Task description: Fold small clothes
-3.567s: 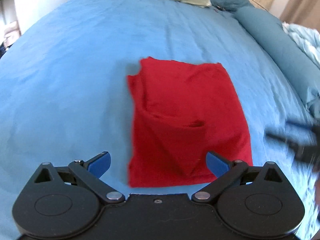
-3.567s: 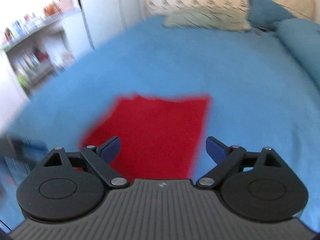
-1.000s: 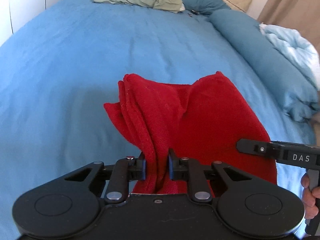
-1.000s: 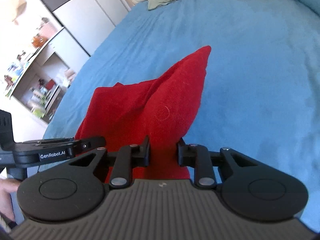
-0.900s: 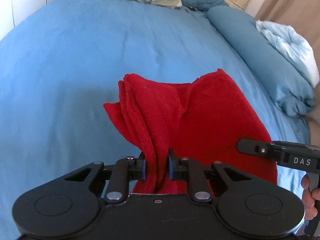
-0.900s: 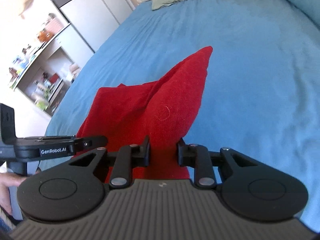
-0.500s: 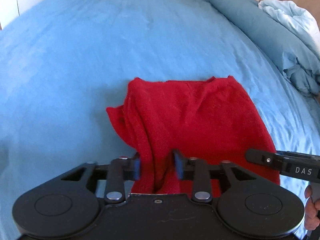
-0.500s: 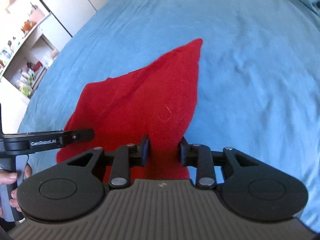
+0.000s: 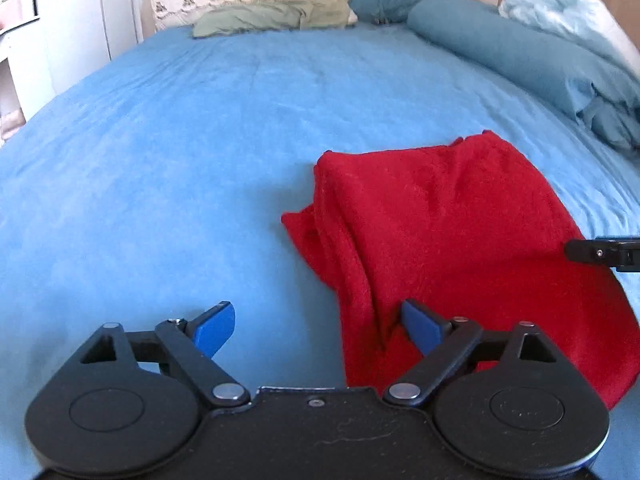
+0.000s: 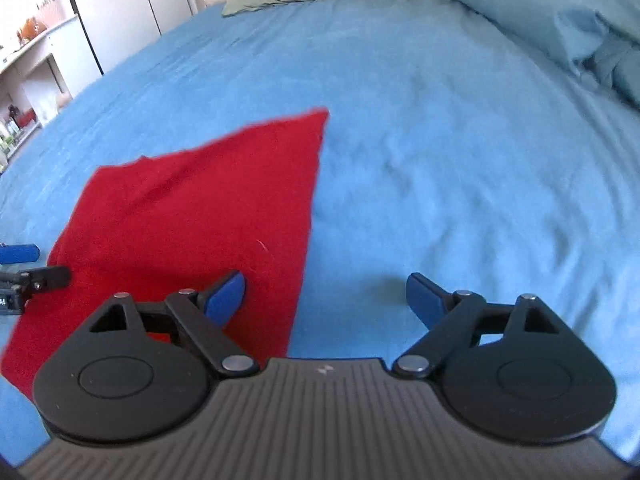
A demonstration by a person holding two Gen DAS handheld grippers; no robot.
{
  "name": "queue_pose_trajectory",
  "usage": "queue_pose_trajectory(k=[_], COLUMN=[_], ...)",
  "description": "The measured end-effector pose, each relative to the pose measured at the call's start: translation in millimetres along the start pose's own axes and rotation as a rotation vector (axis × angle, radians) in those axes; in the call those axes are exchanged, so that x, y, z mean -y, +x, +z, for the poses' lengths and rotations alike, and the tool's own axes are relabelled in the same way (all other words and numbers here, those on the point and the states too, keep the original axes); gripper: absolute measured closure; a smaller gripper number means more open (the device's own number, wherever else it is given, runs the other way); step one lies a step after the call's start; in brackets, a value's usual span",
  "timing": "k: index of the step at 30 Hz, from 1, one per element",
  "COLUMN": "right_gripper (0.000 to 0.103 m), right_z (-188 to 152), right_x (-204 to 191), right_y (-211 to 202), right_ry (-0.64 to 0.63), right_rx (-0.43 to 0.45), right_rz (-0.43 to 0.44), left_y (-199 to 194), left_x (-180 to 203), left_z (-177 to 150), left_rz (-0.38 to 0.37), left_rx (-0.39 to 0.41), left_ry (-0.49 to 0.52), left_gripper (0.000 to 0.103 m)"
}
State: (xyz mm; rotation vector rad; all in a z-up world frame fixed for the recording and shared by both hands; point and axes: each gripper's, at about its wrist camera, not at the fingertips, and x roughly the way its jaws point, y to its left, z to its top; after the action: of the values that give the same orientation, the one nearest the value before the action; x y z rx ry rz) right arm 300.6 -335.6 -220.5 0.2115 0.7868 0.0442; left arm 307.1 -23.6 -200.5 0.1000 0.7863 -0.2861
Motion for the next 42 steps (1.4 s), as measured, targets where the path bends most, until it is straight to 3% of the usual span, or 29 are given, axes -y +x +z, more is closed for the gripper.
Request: queue_pose_trajectory(k=[1, 8, 12, 19, 23, 28, 37, 42], right_gripper=[0.0, 0.0, 0.0, 0.0, 0.0, 0.0, 0.0, 0.0], right_z=[-5.1, -10.2, 8.4, 29.3, 15.7, -26.9, -96.6, -122.6], right_x=[3.3, 0.2, -22.5, -66.8, -82.9, -100.8, -114.5, -117.5], right_y=[1.0, -20.6, -88.3, -221.5, -282.9, -330.5, -355.6, -351.7], right_ry=[0.004, -0.002, -0.023, -0.062, -0.042, -0.04, -0.091, -0.077], right_rx=[0.023, 0.136, 0.222, 0.257, 0.235, 0.156, 0.071, 0.019], right_rz=[0.012, 0.031, 0.019, -0.069, -0.092, -0.132, -0.208, -0.206], left_y=[1.7, -16.8, -78.6, -215.3, -269.8, -304.8, -317.8, -324.1], left_x=[0.9, 9.5, 17.9, 34.0, 45.0, 67.3, 87.8, 90.0], left_z=[-3.3, 2.1, 23.4, 42.3, 22.5, -11.5, -68.9, -81.4], left_rz=[0.016, 0.077, 0.125, 0.16, 0.155, 0.169, 0.171, 0.164], left_rx=[0.025, 0.086, 0.149, 0.22, 0.21, 0.155, 0.069, 0.071], left_ry=[0.008, 0.046, 0.059, -0.029, -0.077, -0.03, -0.02, -0.037], left_gripper=[0.0, 0.001, 0.001, 0.0, 0.0, 0.0, 0.0, 0.0])
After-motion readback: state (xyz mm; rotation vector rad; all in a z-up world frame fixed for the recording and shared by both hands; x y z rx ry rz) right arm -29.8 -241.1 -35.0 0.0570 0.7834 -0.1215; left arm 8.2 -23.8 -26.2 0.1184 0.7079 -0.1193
